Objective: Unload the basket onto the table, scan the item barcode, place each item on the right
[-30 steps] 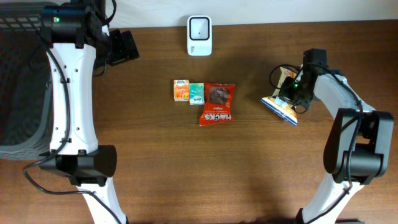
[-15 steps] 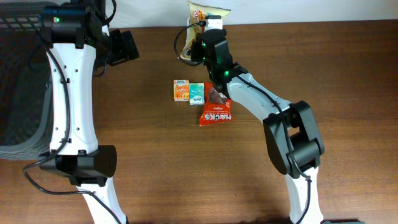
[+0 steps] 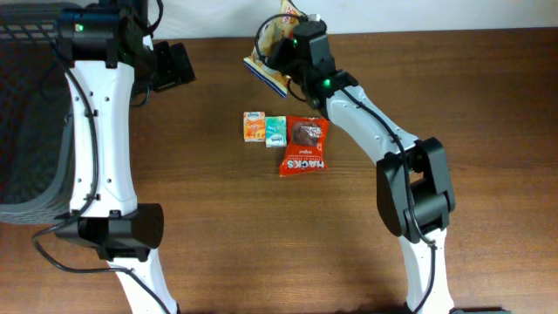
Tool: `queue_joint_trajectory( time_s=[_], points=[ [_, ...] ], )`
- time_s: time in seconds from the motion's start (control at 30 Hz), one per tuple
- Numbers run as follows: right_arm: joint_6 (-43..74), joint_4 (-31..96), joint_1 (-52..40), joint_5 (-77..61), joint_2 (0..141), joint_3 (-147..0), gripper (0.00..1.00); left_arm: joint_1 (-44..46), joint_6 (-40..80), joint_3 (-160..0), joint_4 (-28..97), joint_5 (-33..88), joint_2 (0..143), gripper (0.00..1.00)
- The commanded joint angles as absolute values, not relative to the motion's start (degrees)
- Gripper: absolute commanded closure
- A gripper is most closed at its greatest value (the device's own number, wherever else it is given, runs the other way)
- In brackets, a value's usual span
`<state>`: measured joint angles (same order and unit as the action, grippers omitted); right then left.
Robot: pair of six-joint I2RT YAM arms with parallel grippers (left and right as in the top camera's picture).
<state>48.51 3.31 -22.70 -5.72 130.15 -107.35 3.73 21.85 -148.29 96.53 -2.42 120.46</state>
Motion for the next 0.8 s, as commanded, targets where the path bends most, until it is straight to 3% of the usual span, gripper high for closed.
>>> queue_joint_trajectory(
  time_s=[0.0, 0.3, 0.47, 0.77],
  points=[
    [54.59, 3.01, -22.72, -7.03, 130.69, -110.17, 0.96, 3.57, 21.34, -148.66, 96.55, -2.98, 119.33, 0.01],
    [60.03, 5.26, -22.74, -10.09, 134.91, -112.51, 0.96, 3.57, 21.34, -148.66, 96.55, -3.01, 119.33, 0.01],
    [34.02, 22.92, -22.90, 1.37, 134.91, -122.98, 0.96, 3.57, 21.34, -148.66, 96.55, -2.98, 119.33, 0.01],
    [29.93, 23.18, -25.52, -1.32, 136.27, -123.17, 0.96, 3.57, 21.34, -148.66, 96.55, -2.98, 119.33, 0.01]
  ],
)
